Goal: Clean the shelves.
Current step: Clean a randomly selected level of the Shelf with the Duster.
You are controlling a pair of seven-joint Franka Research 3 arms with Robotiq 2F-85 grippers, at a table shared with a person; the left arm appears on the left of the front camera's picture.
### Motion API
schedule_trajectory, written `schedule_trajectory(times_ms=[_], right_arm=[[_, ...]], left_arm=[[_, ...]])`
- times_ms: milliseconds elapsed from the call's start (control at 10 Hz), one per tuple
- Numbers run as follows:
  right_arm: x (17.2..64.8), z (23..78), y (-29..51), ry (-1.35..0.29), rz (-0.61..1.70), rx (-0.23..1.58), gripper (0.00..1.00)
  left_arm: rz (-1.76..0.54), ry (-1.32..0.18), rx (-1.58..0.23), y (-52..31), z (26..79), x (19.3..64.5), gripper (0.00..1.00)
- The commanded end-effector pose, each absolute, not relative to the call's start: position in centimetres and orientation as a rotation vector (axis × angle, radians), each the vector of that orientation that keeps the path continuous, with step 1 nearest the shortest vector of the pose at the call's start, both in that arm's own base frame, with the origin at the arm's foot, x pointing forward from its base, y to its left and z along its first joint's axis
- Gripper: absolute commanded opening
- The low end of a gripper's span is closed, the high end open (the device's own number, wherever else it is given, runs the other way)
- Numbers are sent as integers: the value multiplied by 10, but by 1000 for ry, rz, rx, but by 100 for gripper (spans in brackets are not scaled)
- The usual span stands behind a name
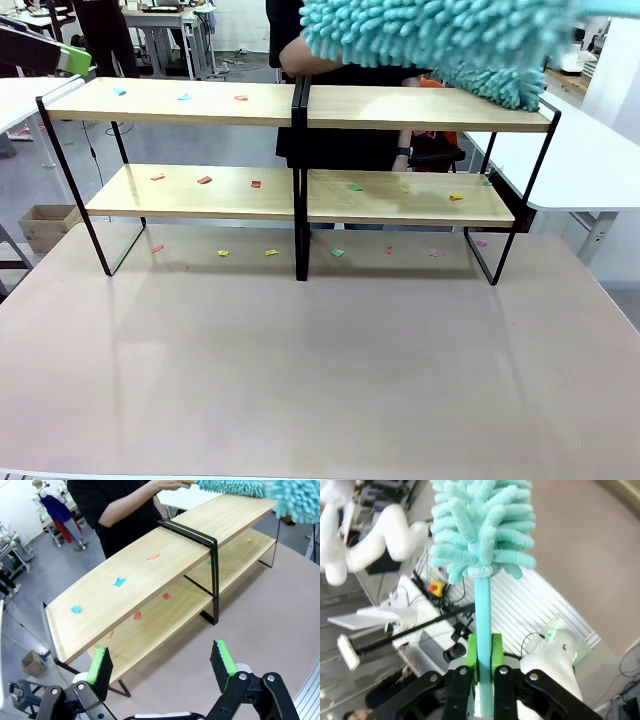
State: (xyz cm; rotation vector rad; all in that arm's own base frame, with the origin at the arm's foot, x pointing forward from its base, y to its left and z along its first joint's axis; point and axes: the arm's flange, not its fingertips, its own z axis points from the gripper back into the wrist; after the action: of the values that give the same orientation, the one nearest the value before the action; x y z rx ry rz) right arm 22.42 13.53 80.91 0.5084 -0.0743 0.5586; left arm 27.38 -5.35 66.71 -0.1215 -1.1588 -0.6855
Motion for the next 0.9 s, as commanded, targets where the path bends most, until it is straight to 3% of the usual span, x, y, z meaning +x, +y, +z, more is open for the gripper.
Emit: schedule_trajectory(times_ms=[0,100,200,300,600,800], right_arm=[[243,826,166,-132,550,404,12],[224,809,135,-74,559,508,12],[236,814,155,-103,558,469,12],[229,809,148,-17,575,460,12],[207,813,146,-40,730,503,12],[239,818,181,-95,484,421,12]], left_arm=[[-685,-1160,-124,-53,666,274,100],[-685,-1160,-124,-53,666,274,100],[-685,-1160,-124,-53,666,274,100],[-685,-1160,-124,-53,666,274,100],[-685,-1160,-124,-53,666,274,100],[-685,-1160,-124,-53,666,274,100]])
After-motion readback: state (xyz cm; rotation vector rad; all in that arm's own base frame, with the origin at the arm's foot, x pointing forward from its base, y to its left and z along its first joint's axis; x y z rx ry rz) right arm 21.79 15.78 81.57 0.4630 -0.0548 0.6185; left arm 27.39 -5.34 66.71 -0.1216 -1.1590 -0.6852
